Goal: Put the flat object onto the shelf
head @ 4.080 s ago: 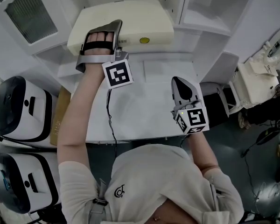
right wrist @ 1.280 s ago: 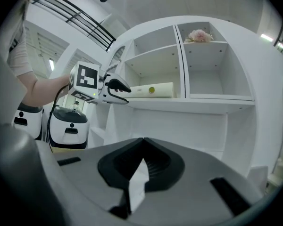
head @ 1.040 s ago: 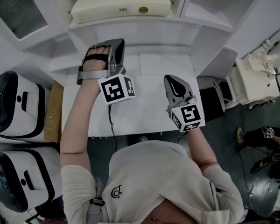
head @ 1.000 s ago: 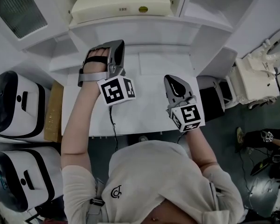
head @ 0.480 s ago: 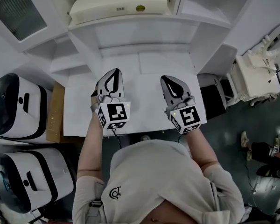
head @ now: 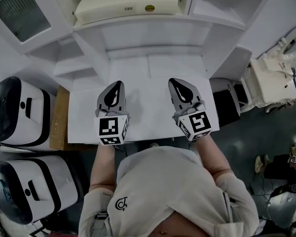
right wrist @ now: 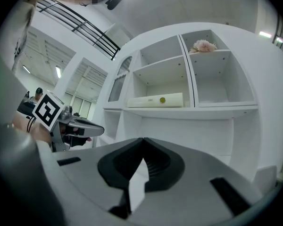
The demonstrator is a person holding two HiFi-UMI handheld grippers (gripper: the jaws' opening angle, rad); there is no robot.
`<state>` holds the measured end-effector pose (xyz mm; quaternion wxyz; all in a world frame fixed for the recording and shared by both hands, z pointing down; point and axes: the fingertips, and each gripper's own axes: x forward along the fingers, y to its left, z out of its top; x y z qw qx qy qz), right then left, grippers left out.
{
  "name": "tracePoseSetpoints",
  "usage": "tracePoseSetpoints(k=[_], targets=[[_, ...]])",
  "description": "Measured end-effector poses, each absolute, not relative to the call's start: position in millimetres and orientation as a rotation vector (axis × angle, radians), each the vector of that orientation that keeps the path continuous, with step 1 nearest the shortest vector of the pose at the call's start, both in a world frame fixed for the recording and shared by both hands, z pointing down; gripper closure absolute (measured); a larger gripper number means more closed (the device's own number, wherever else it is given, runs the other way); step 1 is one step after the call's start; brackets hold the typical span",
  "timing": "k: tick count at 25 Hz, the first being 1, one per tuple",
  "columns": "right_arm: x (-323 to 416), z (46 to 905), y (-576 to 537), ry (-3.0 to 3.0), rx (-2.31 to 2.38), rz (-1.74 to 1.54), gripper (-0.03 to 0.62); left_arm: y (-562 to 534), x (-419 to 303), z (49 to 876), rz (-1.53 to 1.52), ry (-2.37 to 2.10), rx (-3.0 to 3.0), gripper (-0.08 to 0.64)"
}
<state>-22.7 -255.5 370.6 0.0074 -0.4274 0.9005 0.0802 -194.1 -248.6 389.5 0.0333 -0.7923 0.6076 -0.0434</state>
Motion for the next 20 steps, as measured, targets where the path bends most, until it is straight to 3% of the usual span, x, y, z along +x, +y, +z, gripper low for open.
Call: tracePoseSetpoints(k=[20], targets=[[-26.1, 378.2, -261.3, 2.871, -1.313, 0.256, 0.586, -247.8, -174.2, 379.1, -0.236, 1.761, -2.393, 0.548]])
